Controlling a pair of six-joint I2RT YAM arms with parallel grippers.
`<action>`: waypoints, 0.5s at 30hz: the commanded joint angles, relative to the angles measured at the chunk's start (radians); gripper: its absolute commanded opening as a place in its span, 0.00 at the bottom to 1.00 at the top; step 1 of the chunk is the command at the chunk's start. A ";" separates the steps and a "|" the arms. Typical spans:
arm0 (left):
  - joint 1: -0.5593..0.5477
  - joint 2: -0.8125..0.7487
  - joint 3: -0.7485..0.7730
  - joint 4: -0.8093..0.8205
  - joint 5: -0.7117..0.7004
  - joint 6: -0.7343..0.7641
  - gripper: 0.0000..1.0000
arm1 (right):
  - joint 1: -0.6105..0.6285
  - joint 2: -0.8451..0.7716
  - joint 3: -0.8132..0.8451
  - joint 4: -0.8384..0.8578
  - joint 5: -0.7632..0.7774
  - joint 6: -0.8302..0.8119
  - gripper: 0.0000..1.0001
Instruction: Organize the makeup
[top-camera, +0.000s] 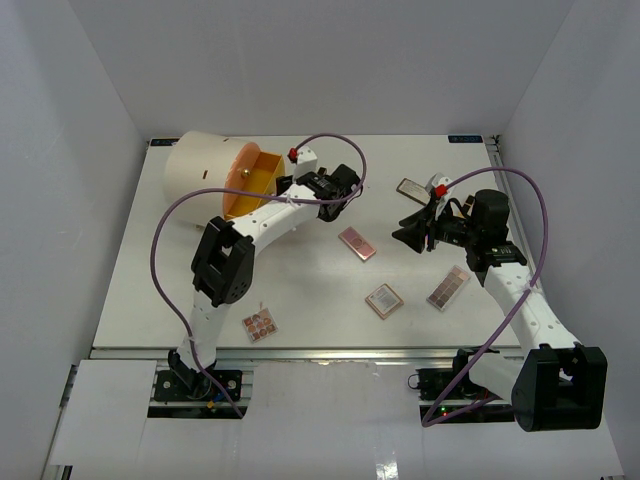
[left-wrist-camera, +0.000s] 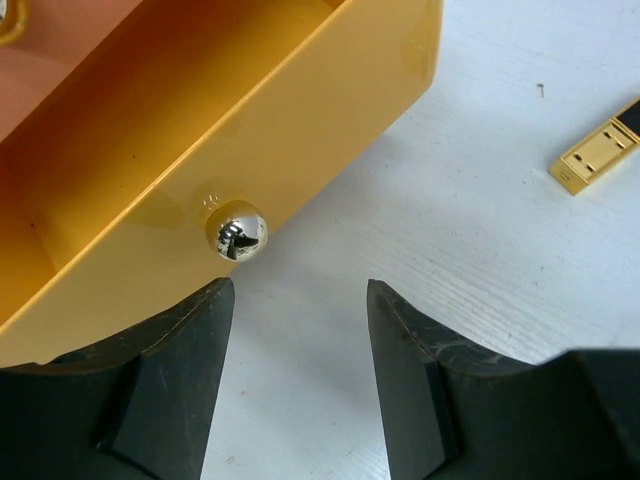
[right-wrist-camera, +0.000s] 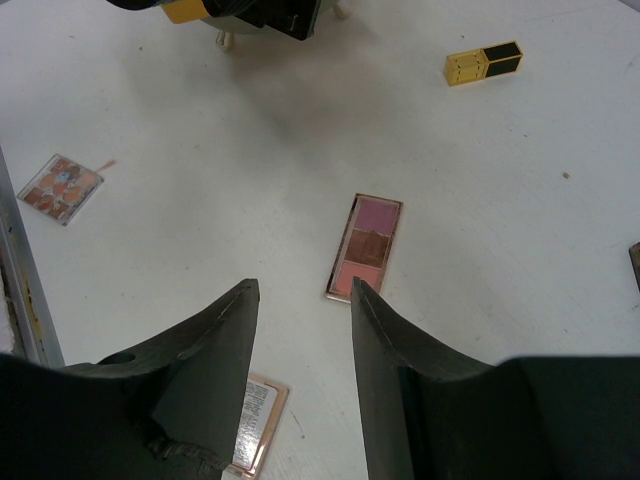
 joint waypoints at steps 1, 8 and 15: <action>-0.015 -0.135 -0.002 0.083 0.067 0.140 0.70 | -0.008 -0.023 0.011 0.024 -0.017 -0.005 0.49; -0.020 -0.290 -0.236 0.463 0.517 0.582 0.82 | -0.013 -0.025 0.011 0.021 -0.017 -0.012 0.49; 0.004 -0.391 -0.366 0.656 0.850 0.777 0.98 | -0.021 -0.026 0.014 0.014 -0.019 -0.020 0.50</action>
